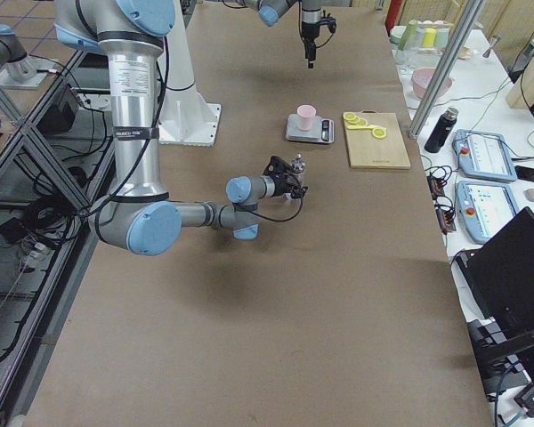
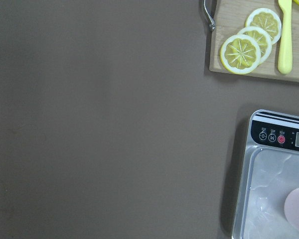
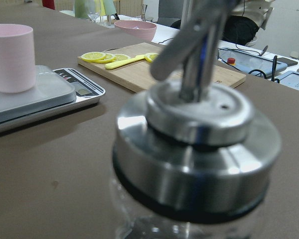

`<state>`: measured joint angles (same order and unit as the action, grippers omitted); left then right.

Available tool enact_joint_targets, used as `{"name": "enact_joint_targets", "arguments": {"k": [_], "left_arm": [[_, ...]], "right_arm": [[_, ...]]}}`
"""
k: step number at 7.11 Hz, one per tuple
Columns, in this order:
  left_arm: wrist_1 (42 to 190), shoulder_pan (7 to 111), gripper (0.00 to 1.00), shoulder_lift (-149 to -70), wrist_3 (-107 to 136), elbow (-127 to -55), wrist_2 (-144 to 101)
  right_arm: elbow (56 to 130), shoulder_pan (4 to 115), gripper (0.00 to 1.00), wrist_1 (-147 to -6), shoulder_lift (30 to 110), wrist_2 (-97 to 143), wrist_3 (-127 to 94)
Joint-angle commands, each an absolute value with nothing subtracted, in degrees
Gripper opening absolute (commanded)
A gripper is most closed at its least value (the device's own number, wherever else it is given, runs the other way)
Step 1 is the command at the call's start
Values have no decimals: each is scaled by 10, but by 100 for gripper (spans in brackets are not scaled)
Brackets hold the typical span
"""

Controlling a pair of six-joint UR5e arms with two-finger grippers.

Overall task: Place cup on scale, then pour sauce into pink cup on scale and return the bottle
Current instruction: 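Lift the bottle with the right gripper toward the scale while the left arm withdraws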

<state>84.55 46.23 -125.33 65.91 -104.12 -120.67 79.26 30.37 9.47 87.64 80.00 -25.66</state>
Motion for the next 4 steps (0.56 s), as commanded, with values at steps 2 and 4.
{"name": "enact_joint_targets", "arguments": {"k": [2, 4], "left_arm": [[846, 462, 99, -1253, 659, -1042, -1207], [846, 462, 97, -1253, 659, -1041, -1206]], "right_arm": [[785, 303, 84, 95, 867, 801, -257], [787, 304, 63, 95, 867, 801, -258]]}}
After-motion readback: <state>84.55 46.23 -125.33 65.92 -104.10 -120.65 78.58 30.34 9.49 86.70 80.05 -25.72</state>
